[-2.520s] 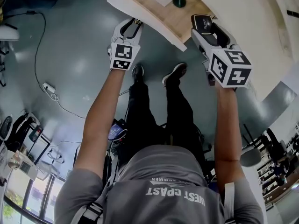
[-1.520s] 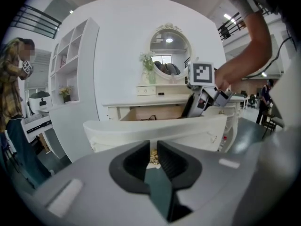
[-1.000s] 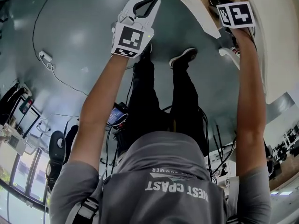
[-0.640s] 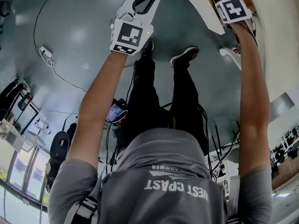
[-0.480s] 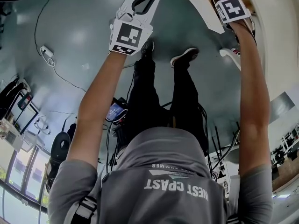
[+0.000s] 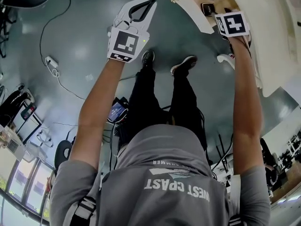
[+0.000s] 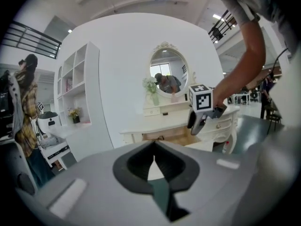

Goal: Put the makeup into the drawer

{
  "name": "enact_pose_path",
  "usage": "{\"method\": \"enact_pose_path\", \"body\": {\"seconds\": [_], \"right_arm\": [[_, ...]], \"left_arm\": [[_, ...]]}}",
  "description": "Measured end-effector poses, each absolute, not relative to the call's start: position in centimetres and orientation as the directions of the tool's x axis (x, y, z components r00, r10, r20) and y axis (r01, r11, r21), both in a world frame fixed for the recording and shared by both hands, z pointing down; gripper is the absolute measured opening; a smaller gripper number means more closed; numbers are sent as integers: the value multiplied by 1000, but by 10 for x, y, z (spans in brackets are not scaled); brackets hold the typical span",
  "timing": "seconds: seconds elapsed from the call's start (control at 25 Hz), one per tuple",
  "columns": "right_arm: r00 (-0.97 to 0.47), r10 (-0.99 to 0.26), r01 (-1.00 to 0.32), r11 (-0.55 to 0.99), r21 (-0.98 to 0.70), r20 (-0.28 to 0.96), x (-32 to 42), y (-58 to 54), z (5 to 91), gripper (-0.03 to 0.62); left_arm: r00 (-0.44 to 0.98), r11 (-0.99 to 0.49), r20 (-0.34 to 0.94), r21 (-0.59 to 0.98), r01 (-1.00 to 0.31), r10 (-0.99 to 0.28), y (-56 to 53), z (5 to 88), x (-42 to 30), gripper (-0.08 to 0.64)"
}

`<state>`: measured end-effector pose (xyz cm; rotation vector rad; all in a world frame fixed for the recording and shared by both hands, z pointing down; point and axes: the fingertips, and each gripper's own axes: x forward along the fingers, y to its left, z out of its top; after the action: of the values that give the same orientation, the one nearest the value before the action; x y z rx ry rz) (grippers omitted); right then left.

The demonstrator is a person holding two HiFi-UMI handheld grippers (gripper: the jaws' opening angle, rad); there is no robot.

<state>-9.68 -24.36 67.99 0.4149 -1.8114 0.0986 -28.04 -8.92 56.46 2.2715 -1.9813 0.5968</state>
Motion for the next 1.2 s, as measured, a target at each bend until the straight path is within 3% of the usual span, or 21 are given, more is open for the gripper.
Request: {"method": "enact_pose_path", "body": {"seconds": [0.2, 0.24, 0.64, 1.2], "right_arm": [[-410, -300, -413, 903, 118, 861, -103, -232, 606, 11], [-449, -303, -429, 898, 95, 841, -103, -227, 590, 2], [-700, -435, -514, 857, 23, 566, -74, -175, 431, 0], [-766, -576, -580, 811, 79, 287, -32, -125, 269, 0]], "left_arm": [[105, -176, 305, -214, -961, -947, -93, 524, -269, 2], [109, -177, 297, -214, -961, -949, -92, 514, -267, 2], [148, -195, 219, -215, -957, -965, -70, 406, -246, 2], [236, -266, 144, -256, -929, -961, -46, 278, -220, 2]]}}
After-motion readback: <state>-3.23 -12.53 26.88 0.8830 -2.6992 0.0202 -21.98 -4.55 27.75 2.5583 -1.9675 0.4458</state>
